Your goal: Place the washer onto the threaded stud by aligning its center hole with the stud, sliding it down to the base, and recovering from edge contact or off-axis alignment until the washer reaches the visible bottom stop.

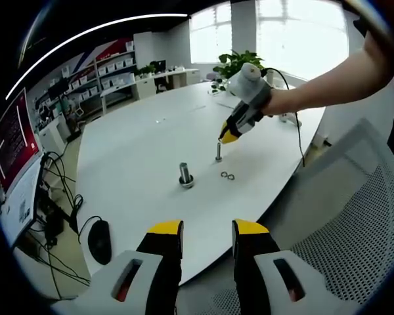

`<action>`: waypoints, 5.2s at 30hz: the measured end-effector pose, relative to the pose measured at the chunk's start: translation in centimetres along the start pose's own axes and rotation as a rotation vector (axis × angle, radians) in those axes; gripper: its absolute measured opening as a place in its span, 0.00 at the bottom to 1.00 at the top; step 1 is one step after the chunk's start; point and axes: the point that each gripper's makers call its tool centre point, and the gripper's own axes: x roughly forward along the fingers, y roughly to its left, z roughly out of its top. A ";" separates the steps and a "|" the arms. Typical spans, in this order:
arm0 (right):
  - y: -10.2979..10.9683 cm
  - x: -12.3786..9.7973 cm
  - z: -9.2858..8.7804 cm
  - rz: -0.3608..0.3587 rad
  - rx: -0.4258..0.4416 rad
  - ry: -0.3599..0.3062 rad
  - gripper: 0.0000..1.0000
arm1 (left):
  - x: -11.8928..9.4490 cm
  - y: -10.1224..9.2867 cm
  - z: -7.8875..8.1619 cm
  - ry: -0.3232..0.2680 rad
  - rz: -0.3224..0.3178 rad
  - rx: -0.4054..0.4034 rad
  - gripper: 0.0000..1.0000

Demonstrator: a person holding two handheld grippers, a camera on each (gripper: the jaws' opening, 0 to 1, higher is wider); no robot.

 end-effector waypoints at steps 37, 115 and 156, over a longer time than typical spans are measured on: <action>0.1 1.4 -0.1 0.022 -0.069 0.077 0.14 | -0.1 0.0 0.2 -0.010 0.002 0.000 0.28; 1.5 3.2 -5.1 0.120 -0.047 0.217 0.21 | 0.1 -0.2 -0.2 0.012 -0.007 0.003 0.27; 8.0 3.8 -5.1 0.220 -0.189 0.208 0.23 | 0.0 0.5 -0.2 0.012 0.029 0.004 0.27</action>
